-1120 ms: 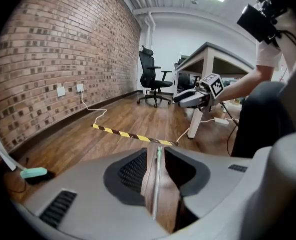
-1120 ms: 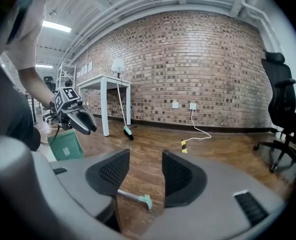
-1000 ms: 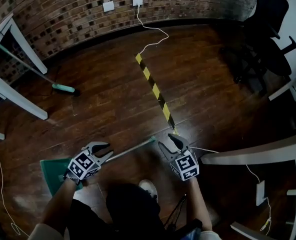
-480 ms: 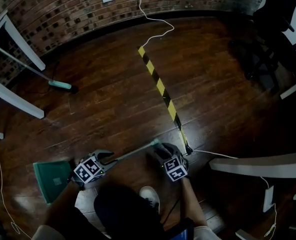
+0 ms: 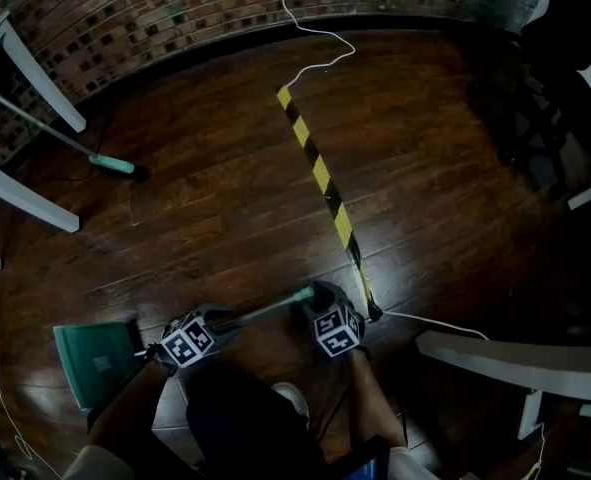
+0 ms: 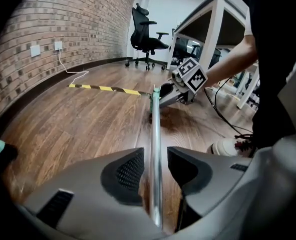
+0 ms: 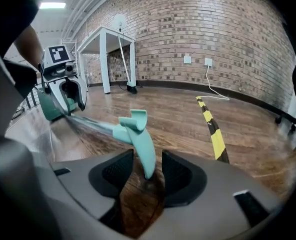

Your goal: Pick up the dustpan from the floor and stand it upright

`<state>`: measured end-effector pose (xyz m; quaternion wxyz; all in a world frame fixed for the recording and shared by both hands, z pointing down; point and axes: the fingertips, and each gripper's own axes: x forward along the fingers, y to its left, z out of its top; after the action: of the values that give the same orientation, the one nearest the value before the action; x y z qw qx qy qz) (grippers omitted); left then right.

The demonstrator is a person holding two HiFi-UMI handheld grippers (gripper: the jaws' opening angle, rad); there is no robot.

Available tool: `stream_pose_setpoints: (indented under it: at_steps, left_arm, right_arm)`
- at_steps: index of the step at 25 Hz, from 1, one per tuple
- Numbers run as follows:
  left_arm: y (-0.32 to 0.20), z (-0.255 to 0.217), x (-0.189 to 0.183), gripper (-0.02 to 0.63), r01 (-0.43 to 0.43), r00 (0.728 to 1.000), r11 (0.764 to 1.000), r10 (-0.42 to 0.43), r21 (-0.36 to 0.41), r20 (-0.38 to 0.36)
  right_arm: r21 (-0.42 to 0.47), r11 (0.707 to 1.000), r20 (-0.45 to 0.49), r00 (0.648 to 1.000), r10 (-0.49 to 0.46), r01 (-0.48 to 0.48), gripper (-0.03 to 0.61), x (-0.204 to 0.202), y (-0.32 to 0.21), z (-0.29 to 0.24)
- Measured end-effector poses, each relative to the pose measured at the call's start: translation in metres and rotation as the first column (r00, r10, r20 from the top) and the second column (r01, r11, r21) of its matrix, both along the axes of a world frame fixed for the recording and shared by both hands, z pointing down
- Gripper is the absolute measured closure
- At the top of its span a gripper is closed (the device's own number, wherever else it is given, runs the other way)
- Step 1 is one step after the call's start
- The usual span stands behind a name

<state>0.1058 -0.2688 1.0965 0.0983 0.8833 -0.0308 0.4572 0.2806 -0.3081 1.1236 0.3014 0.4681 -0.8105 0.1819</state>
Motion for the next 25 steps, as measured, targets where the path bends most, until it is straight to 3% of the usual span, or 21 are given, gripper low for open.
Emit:
stream_pose_setpoints:
  at_steps: [2, 4, 6, 9, 18, 25]
  left_arm:
    - [0.002, 0.008, 0.003, 0.449, -0.020, 0.999, 1.000, 0.019, 0.014, 0.039]
    - [0.002, 0.017, 0.005, 0.446, -0.027, 0.997, 1.000, 0.026, 0.016, 0.075]
    - [0.002, 0.026, 0.003, 0.448, -0.013, 0.995, 1.000, 0.011, 0.018, 0.104]
    - [0.007, 0.027, 0.001, 0.505, -0.019, 0.995, 1.000, 0.017, 0.022, 0.094]
    - [-0.020, -0.028, -0.009, 0.503, 0.023, 0.995, 0.995, -0.014, 0.095, -0.100]
    - [-0.049, -0.114, -0.014, 0.505, 0.092, 0.963, 0.975, -0.036, 0.200, -0.267]
  right_arm:
    - [0.003, 1.000, 0.030, 0.999, 0.024, -0.024, 0.420, 0.002, -0.005, -0.002]
    - [0.002, 0.999, 0.051, 0.997, 0.049, -0.050, 0.480, 0.006, -0.009, -0.003]
    - [-0.006, 0.999, 0.041, 0.998, 0.043, -0.043, 0.491, 0.005, -0.009, -0.003]
    - [-0.013, 1.000, -0.001, 1.000, 0.001, -0.001, 0.494, 0.003, -0.005, -0.004]
    - [0.137, 0.990, -0.060, 0.998, -0.020, 0.028, 0.489, -0.009, -0.037, -0.084]
    - [0.346, 0.938, -0.078, 0.997, 0.022, 0.007, 0.485, -0.024, -0.068, -0.208]
